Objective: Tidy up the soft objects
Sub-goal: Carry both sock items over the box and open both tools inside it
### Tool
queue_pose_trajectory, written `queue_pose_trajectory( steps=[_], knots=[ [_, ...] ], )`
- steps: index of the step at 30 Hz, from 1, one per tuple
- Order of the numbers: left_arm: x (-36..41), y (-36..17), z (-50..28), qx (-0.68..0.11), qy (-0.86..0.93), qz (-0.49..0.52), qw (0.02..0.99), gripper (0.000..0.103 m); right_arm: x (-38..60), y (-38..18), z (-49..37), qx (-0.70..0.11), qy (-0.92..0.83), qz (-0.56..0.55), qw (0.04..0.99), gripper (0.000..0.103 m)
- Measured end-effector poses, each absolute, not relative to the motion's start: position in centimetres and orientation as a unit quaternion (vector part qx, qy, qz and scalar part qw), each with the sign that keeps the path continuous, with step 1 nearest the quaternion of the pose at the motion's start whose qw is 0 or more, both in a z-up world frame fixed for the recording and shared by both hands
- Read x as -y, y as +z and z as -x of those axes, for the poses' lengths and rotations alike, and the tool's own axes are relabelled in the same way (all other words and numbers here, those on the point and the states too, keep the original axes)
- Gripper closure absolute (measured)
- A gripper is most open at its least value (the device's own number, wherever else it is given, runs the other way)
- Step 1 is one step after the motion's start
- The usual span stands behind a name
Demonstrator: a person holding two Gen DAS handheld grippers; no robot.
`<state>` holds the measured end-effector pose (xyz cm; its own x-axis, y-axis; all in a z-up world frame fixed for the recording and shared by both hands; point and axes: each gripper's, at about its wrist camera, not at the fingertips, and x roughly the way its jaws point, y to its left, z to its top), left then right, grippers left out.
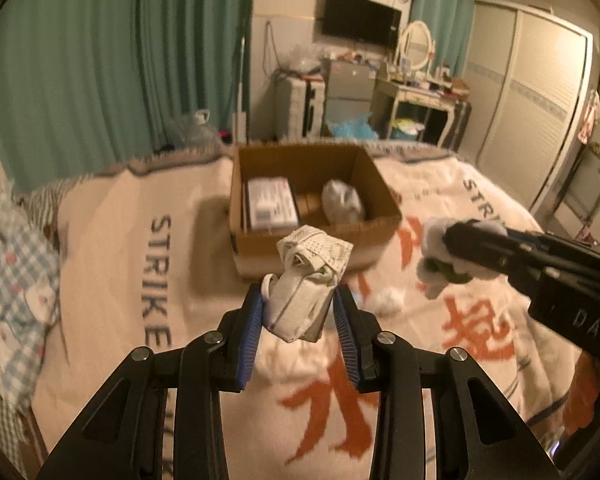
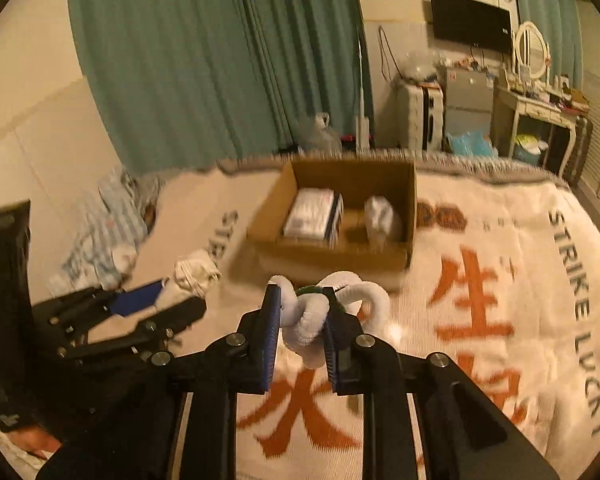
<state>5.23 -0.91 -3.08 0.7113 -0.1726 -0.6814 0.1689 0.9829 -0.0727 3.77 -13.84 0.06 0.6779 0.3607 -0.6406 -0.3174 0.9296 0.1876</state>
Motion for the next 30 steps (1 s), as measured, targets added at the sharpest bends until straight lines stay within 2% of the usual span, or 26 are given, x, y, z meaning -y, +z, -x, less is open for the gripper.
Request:
queue_pose_trajectory(
  steps=[9,16,22,25,27,28,30],
  knots=[
    [1.0,-0.9,-13.6,-0.338,-0.094,0.001,0.936,0.069,14.2,3.0,-13.2,-0.325,0.189,-0.036,0.926,0.084],
    [2.1,-3.5,-20.8,-0.352,-0.107,-0.004,0.93,0.068,14.3,0.2,-21.4,-0.342,0.181,-0.035,0.921,0.083],
    [3.0,-6.5,-25.2,-0.356,-0.115,-0.005,0.927,0.064,15.1,-3.0,-26.0,-0.359,0.176,-0.052,0.915,0.076],
    [3.0,-8.1,-26.7,-0.361,-0.101,-0.013,0.927,0.03,15.6,-4.3,-27.5,-0.364,0.177,-0.055,0.913,0.069],
    [2.8,-8.5,-26.8,-0.355,-0.093,-0.015,0.93,0.028,15.9,-4.8,-28.1,-0.362,0.173,-0.059,0.914,0.053],
    [2.7,-8.5,-26.9,-0.356,-0.087,-0.017,0.93,0.028,16.1,-4.9,-28.5,-0.36,0.17,-0.065,0.915,0.041],
    [2.7,-8.4,-27.1,-0.361,-0.08,-0.024,0.929,0.028,16.5,-4.8,-28.8,-0.357,0.167,-0.071,0.916,0.038]
  ],
)
